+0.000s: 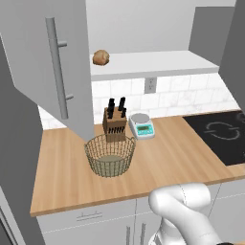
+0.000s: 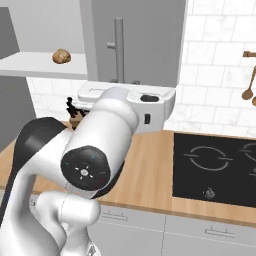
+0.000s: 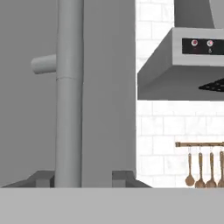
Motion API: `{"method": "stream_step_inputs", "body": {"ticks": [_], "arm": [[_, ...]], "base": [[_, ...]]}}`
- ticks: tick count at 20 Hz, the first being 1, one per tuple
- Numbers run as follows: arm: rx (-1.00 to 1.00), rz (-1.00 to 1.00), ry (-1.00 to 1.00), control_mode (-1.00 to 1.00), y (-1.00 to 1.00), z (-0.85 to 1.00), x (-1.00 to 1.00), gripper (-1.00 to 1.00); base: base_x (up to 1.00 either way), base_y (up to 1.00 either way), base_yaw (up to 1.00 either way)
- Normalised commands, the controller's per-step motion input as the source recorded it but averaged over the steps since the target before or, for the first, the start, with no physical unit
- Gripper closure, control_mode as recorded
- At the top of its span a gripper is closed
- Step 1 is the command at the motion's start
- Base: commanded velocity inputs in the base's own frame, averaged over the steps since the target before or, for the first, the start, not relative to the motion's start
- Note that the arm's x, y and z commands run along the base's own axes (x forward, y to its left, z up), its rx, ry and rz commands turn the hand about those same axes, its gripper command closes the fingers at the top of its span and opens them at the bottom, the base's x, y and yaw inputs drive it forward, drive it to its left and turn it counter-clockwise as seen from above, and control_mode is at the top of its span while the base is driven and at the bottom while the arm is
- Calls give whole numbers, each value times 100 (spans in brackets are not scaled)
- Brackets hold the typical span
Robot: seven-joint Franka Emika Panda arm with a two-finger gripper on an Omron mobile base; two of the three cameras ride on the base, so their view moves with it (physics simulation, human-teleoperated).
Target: Open the cabinet, pick up the bread from the cabinet and place it in the basket. Then move the basket to the dining counter.
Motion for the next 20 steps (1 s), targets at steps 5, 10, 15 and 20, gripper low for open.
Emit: {"method": "stream_step_inputs", "body": {"ticks": [5,10,15,20], "arm": [[5,-28,-4,-100,-100,-51,-3,100],[-6,-38,-39,-100,24,-92,-96,-100],[11,-31,-16,-100,-5,0,-96,-100],[15,-5,-5,-100,52,3,-99,-100]], "base": [[0,0,0],[0,0,0],[0,0,0],[0,0,0]]}}
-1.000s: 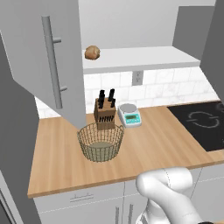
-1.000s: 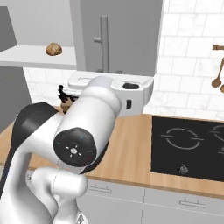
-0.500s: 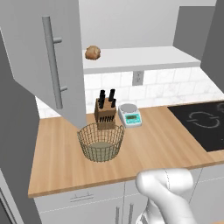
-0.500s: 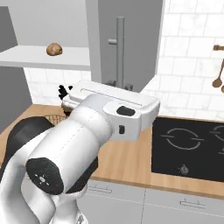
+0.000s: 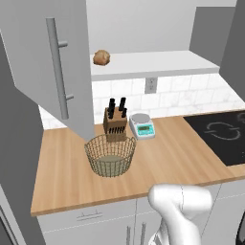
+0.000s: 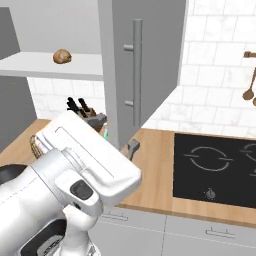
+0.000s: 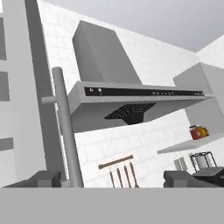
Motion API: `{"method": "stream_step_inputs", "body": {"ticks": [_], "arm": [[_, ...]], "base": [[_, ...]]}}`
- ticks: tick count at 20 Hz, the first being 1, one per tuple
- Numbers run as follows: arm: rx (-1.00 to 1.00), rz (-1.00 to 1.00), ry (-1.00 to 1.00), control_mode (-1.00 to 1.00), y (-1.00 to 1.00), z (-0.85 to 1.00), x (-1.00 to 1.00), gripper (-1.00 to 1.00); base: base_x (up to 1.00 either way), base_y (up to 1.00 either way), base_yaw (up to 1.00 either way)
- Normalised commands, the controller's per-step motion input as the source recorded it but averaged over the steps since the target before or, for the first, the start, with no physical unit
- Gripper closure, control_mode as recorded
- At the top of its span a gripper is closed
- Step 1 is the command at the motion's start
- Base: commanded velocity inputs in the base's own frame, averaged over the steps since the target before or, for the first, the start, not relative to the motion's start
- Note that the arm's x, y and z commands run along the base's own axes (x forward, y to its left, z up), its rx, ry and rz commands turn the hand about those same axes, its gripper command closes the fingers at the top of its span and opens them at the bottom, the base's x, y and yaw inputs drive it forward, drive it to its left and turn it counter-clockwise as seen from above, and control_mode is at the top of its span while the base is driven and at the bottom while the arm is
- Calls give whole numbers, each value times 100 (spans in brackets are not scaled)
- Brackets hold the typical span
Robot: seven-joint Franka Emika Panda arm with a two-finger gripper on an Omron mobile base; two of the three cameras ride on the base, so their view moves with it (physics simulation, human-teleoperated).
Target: Open the cabinet, pick up the bread from the cabinet and place it in the basket. Then move the basket to the dining counter.
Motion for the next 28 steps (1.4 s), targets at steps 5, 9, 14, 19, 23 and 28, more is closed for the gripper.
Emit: {"method": "stream_step_inputs", "body": {"ticks": [5,9,14,19,23,28], "arm": [[0,19,-5,-100,100,5,-54,-100],[-22,26,-1,-100,100,18,-20,-100],[-26,27,17,-100,100,17,-4,-100],[-4,23,33,-100,100,-15,59,-100],[14,27,39,-100,67,-31,100,-100],[18,27,27,-100,18,5,85,-100]], "base": [[0,0,0],[0,0,0],[0,0,0],[0,0,0],[0,0,0],[0,0,0]]}}
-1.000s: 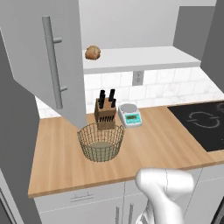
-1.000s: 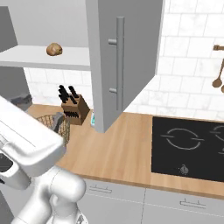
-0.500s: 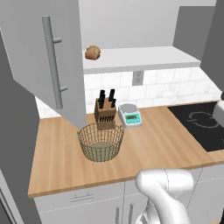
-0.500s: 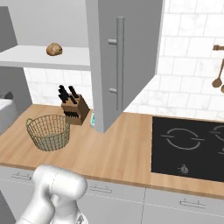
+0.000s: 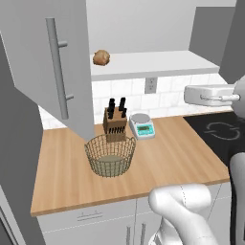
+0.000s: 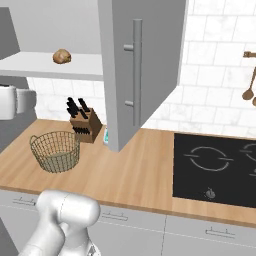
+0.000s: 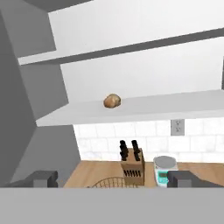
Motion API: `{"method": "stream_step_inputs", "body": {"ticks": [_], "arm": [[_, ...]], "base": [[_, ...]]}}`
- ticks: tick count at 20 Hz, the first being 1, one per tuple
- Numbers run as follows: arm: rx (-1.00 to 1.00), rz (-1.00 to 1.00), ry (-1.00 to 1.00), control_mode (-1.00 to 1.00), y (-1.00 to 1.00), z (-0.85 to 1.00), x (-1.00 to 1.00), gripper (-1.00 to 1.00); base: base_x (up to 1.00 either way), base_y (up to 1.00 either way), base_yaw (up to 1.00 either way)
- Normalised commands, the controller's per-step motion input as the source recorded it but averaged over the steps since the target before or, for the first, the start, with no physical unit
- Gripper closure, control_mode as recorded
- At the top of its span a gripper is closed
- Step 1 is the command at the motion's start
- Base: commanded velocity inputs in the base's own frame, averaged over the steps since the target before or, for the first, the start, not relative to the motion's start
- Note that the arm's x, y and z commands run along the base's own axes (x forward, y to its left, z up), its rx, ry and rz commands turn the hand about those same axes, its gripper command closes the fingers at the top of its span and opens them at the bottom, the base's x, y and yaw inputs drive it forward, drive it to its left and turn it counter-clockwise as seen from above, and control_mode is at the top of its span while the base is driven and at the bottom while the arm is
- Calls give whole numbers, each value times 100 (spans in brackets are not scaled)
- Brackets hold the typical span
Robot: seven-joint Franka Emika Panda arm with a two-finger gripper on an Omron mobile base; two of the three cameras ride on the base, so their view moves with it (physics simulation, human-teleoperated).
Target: Open the cabinet, pick up the bread from the cabinet and place it in the basket. Then move the basket to the dining counter.
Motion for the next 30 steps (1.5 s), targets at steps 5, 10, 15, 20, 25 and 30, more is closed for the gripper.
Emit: {"method": "stream_step_inputs", "body": {"ticks": [5,10,15,20,25,30], "arm": [[7,18,17,-100,18,10,50,-100],[-2,1,0,-100,25,0,65,-100],[-5,2,-2,-100,0,0,51,-100],[-6,10,0,-100,0,0,61,-100],[-6,9,0,-100,1,0,58,-100],[-11,3,0,-100,15,-8,34,-100]], "base": [[0,0,0],[0,0,0],[0,0,0],[0,0,0],[0,0,0],[0,0,0]]}}
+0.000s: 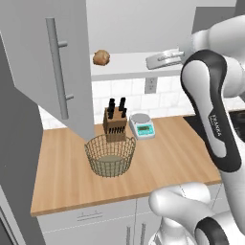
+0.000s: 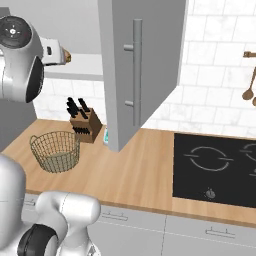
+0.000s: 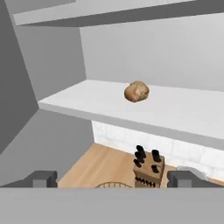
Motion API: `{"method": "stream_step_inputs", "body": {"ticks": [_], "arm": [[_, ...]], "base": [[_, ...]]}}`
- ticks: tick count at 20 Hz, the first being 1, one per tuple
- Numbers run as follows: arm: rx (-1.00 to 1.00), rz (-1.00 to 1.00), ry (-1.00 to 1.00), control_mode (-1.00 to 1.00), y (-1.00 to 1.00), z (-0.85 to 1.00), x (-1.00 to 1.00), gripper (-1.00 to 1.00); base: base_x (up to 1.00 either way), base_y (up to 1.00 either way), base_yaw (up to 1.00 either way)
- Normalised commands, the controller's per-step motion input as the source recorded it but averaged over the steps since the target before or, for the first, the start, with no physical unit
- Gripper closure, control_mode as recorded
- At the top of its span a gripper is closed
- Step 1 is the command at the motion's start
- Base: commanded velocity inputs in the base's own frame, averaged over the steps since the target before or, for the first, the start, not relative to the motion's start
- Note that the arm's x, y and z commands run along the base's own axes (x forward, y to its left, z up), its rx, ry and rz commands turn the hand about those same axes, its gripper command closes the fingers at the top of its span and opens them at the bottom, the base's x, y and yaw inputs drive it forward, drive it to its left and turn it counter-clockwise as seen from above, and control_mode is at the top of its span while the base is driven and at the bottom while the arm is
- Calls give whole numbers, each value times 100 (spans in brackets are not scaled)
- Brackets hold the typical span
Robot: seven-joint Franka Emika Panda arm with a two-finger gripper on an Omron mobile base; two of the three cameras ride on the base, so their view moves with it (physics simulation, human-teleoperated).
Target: Open the cabinet, pick up the bread from the cabinet and place it in the basket. Then move the basket to the dining counter.
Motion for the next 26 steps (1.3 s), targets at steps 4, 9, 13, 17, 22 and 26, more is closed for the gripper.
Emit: {"method": "stream_step_inputs", "body": {"ticks": [4,9,13,17,22,26], "arm": [[-2,7,0,-100,22,-5,40,-100],[0,7,3,-100,24,-3,66,-100],[0,5,4,-100,15,-16,54,-100],[0,5,2,-100,6,-21,53,-100],[0,5,2,-100,0,-18,59,-100],[0,2,0,-100,8,-5,56,-100]], "base": [[0,0,0],[0,0,0],[0,0,0],[0,0,0],[0,0,0],[0,0,0]]}}
